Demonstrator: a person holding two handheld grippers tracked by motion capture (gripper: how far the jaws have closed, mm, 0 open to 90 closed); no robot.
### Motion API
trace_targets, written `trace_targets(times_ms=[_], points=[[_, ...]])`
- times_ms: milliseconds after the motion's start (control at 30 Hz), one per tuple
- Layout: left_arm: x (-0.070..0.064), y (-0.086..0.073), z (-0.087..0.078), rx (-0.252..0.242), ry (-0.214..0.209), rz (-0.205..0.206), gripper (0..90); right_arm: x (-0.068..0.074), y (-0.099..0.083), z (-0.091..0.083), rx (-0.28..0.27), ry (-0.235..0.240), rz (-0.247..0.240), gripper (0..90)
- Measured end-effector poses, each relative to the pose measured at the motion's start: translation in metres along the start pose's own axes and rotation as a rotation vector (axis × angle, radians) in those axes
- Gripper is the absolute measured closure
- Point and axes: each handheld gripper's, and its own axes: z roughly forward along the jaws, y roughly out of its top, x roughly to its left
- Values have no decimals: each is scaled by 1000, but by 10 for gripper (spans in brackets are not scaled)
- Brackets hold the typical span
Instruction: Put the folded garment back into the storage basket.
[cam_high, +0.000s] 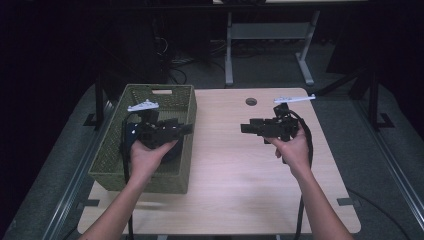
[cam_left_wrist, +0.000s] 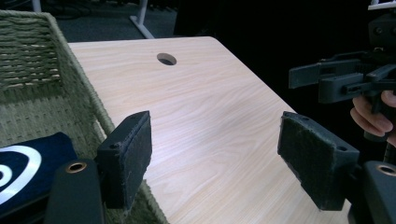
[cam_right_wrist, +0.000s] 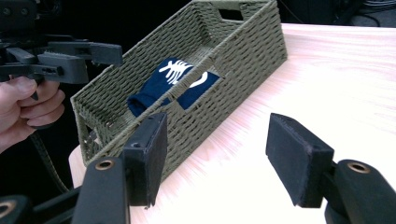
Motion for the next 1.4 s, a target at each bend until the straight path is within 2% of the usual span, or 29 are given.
trace_targets(times_ms=[767,1400], points=[[-25,-4,22,19,-63,37,245,-22,-24,-39,-14,-84,24,371],[-53,-10,42,41,-122,77,225,-38,-46,-67,-8,-163,38,351]])
